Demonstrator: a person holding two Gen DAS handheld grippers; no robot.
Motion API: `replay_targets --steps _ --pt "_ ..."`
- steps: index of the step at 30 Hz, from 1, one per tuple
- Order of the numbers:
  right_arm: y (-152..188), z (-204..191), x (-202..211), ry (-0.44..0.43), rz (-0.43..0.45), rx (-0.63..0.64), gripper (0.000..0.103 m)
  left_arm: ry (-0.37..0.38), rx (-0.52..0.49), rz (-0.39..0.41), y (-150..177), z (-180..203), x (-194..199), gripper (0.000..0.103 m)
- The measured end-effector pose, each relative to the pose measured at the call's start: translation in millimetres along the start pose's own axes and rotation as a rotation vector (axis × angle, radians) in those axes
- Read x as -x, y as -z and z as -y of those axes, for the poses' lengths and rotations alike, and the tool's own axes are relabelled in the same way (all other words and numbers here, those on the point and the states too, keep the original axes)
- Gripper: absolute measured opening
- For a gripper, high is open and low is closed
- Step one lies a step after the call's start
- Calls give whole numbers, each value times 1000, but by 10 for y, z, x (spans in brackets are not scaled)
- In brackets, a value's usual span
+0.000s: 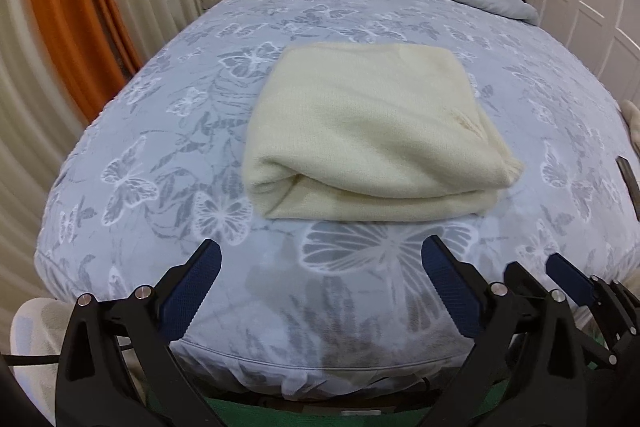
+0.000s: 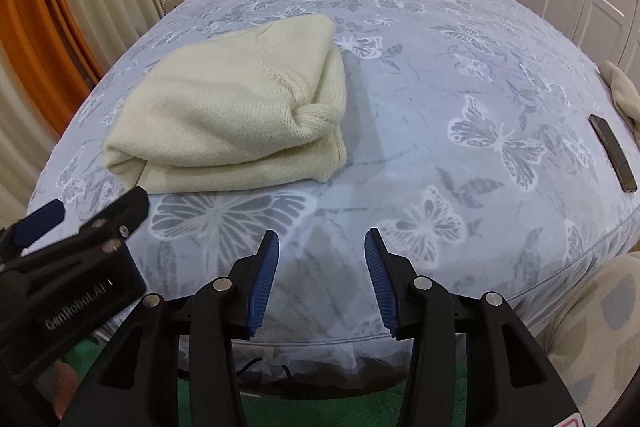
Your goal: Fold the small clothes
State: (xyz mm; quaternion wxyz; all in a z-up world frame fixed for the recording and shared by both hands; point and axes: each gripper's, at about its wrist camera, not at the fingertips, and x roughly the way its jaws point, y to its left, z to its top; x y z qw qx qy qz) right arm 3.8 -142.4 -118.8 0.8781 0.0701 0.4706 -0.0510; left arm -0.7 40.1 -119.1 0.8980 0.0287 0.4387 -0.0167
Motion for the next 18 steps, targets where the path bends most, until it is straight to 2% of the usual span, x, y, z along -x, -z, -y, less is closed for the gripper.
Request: replay_targets --steps 5,11,18 --pt "7 -18 -1 4 2 9 47 -37 -10 29 23 26 -2 98" --pt "14 -45 -9 6 4 27 50 -23 -30 55 20 70 37 98" --pt "4 22 -9 13 9 11 54 -56 0 61 6 39 39 98"
